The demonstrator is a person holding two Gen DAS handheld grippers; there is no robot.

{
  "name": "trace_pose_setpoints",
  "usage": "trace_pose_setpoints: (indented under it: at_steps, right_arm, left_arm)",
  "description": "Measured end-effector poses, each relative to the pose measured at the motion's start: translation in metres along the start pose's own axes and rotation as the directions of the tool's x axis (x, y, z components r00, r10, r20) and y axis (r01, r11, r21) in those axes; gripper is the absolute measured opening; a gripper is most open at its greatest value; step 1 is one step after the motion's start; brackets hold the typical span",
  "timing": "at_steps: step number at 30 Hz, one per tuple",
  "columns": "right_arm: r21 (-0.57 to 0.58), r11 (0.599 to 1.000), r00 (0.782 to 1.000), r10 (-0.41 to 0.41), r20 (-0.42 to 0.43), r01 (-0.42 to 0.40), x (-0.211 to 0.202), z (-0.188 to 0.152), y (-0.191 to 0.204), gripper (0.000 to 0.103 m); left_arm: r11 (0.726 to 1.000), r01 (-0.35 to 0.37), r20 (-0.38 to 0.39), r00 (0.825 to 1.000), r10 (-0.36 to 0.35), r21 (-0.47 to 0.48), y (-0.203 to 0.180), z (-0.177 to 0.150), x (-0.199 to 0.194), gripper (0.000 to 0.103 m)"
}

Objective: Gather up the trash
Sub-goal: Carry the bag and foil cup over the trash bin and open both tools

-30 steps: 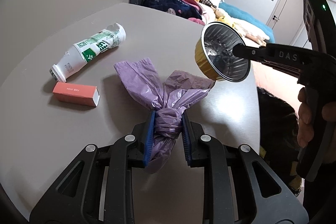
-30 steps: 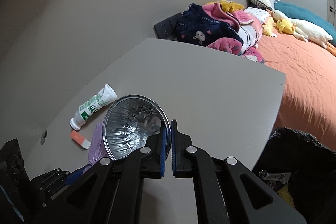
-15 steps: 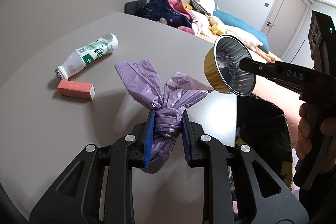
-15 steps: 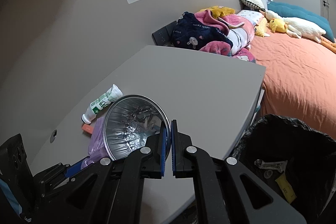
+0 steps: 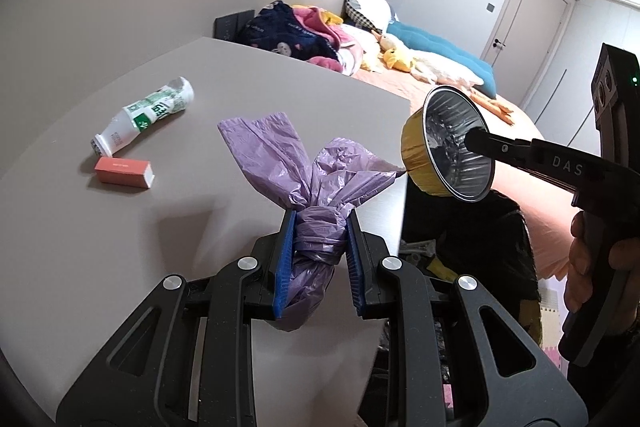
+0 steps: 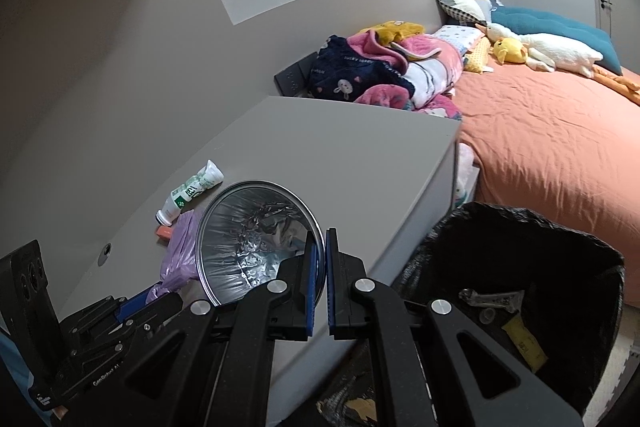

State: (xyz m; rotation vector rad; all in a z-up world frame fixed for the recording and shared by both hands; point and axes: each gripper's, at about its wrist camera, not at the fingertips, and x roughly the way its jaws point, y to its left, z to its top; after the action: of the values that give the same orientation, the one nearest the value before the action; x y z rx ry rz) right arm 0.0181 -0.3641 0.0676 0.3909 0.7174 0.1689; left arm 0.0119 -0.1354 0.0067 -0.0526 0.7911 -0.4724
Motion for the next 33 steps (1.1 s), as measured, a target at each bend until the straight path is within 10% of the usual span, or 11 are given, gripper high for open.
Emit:
trace_pose_setpoints:
  at_steps: [33]
  right_arm:
    - [0.115,0.984,0.988,-0.142,0.058,0.135,-0.083,-0.042,-0.095,0.005]
  left_arm:
    - [0.981,0.126,-0.067,0.991,-0.118,0.144,-0.105,-0.012,0.025,0.023]
